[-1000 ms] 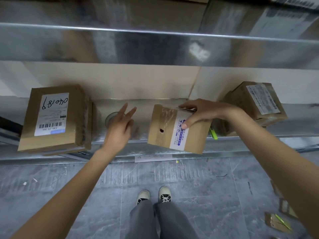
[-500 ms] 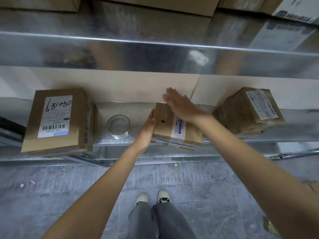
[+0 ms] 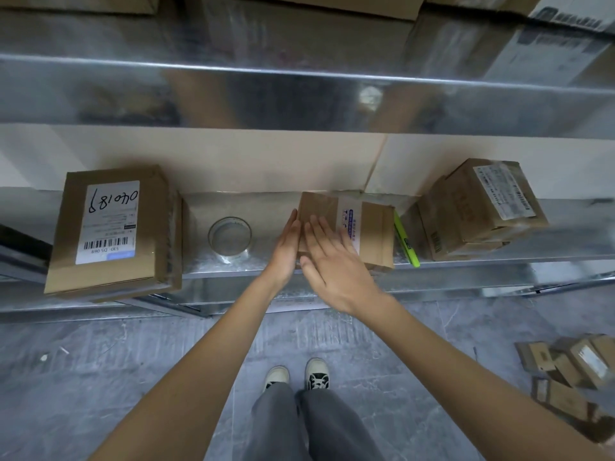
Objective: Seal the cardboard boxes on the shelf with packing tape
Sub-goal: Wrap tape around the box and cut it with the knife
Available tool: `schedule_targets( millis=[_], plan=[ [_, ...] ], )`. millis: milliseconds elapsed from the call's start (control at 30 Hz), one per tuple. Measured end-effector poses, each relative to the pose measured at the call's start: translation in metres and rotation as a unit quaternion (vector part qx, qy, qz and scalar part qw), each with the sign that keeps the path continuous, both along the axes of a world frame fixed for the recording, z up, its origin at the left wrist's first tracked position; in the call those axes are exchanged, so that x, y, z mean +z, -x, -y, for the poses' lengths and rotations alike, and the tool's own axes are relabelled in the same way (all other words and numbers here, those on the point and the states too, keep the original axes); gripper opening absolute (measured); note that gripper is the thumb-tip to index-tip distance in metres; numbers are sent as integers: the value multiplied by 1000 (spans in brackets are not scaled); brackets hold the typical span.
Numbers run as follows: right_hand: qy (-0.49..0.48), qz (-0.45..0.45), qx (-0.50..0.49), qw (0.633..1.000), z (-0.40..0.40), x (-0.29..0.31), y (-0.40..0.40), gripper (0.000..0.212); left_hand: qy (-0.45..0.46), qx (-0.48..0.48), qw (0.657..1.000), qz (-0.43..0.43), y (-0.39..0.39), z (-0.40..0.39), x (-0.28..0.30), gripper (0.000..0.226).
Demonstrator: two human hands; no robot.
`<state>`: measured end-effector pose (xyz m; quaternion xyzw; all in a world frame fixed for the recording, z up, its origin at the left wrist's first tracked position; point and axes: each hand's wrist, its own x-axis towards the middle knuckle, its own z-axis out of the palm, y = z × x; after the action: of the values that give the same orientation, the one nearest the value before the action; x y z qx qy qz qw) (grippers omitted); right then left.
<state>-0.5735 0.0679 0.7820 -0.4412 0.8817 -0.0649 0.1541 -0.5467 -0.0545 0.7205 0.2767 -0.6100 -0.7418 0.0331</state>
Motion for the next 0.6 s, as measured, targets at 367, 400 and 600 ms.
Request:
schedule_targets(
  millis=[367,400,600],
  plan=[
    [56,-51,-64,995,-48,-5,5,80,22,-19,999,39,-4,1,5,70],
    [87,-29,-144,985,-58,-5,15,90,12,-16,998,60,-7,3,3,76],
    [241,216,-321,890,-81,5,49,107,-18,16,999,35,-19,-2,20,42]
  ],
)
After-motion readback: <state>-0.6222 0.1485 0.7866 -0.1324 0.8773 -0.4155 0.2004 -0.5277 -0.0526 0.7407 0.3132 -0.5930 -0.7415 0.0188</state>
